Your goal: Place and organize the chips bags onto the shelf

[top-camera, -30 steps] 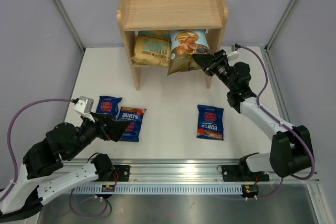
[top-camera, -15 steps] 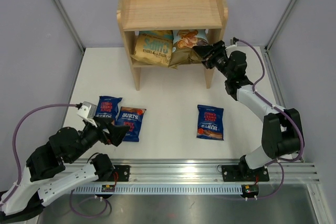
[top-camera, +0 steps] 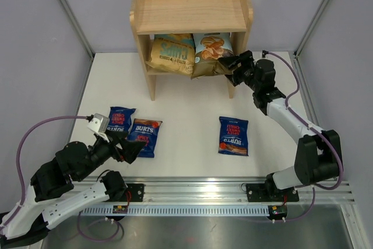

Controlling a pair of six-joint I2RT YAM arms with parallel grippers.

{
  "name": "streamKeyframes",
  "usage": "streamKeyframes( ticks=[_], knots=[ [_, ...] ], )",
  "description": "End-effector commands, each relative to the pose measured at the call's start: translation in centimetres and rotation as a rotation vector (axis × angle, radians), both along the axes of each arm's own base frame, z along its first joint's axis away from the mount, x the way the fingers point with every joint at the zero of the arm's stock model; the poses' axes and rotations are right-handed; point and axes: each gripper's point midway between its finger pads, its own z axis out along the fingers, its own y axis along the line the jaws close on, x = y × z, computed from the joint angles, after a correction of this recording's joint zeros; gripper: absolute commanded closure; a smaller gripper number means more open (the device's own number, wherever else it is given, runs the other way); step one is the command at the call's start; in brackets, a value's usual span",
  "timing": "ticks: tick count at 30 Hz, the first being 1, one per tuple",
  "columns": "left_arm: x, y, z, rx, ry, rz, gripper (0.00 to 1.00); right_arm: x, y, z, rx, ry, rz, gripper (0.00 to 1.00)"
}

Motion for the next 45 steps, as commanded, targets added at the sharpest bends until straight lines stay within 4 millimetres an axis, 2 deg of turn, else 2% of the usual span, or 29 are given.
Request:
streamKeyframes(
  ticks=[1, 3, 5, 6, 7, 9, 11, 17, 20, 23, 29, 30, 34, 36, 39, 40, 41, 42, 43, 44, 45],
  knots=[
    [-0.1, -0.8, 0.9, -0.025, -0.032, -0.036, 0.09, -1.2, -1.6, 2.4, -0.004, -0.052, -0.058, 0.24],
    [-0.1, -0.8, 0.9, -0.025, -0.034, -0.041, 0.11, -1.8, -2.1, 2.8, -0.009, -0.06, -0.074, 0.27],
    [-0.1, -0.8, 0.8, -0.023, -0.033, -0.041, 0.13, -2.0, -2.6, 2.2, -0.023, -0.048, -0.091, 0.34],
    [-0.1, -0.8, 0.8, -0.025, -0.032, -0.042, 0.13, -2.1, -2.7, 2.2, -0.02, -0.05, -0.092, 0.46],
    [-0.1, -0.9, 0.9, -0.026, -0.033, -0.042, 0.13, -1.8, -2.9, 2.1, -0.023, -0.05, -0.093, 0.51],
    [-0.1, -0.8, 0.8, -0.027, -0.03, -0.04, 0.13, -1.3, -2.6, 1.5, -0.025, -0.038, -0.074, 0.58],
    [-0.1, -0.7, 0.8, -0.026, -0.032, -0.038, 0.13, -0.6, -2.4, 1.7, -0.008, -0.048, -0.078, 0.65],
    [-0.1, -0.7, 0.8, -0.028, -0.031, -0.034, 0.13, 1.7, -1.4, 1.2, 0.072, -0.038, -0.064, 0.67],
    [-0.1, -0.8, 0.8, -0.028, -0.027, -0.033, 0.14, 2.4, -1.2, 1.6, 0.095, -0.037, -0.064, 0.68],
    [-0.1, -0.8, 0.8, -0.029, -0.028, -0.033, 0.14, 3.1, -1.8, 1.4, 0.094, -0.02, -0.105, 0.67],
    [0.0, -0.7, 0.6, -0.026, -0.024, -0.025, 0.11, 3.0, -3.4, 1.2, 0.088, 0.001, -0.181, 0.61],
    [0.1, -0.7, 0.6, -0.025, -0.023, -0.019, 0.1, 2.8, -3.6, 0.8, 0.08, 0.007, -0.189, 0.54],
    [0.4, -0.4, 0.4, -0.02, -0.014, 0.004, 0.02, 1.9, -4.2, 0.7, 0.06, 0.008, -0.2, 0.38],
    [0.6, -0.3, 0.6, -0.021, -0.01, 0.023, 0.01, 1.2, -4.5, 1.6, 0.054, -0.013, -0.195, 0.35],
    [1.1, -0.4, 0.7, -0.01, 0.012, 0.053, 0.01, 0.0, -4.7, 2.1, 0.008, -0.024, -0.178, 0.19],
    [1.3, -0.6, 0.7, -0.01, 0.019, 0.056, 0.01, -0.4, -4.8, 2.0, -0.012, -0.019, -0.174, 0.15],
    [1.5, -1.4, 0.3, 0.004, 0.042, 0.049, 0.01, -0.9, -5.2, 2.6, -0.021, -0.034, -0.181, 0.04],
    [1.6, -2.0, 0.2, 0.001, 0.046, 0.037, 0.01, -1.1, -5.6, 2.7, -0.032, -0.038, -0.186, 0.0],
    [1.9, -2.9, 0.5, -0.014, 0.045, 0.026, 0.01, -1.4, -5.9, 2.2, -0.067, -0.023, -0.187, 0.0],
    [2.0, -3.7, 0.4, -0.029, 0.063, 0.017, 0.01, -2.0, -6.1, 2.8, -0.079, -0.038, -0.184, 0.01],
    [2.5, -4.8, -0.7, 0.0, 0.095, 0.01, 0.01, -2.5, -6.3, 2.9, -0.099, -0.042, -0.177, 0.01]
  ],
)
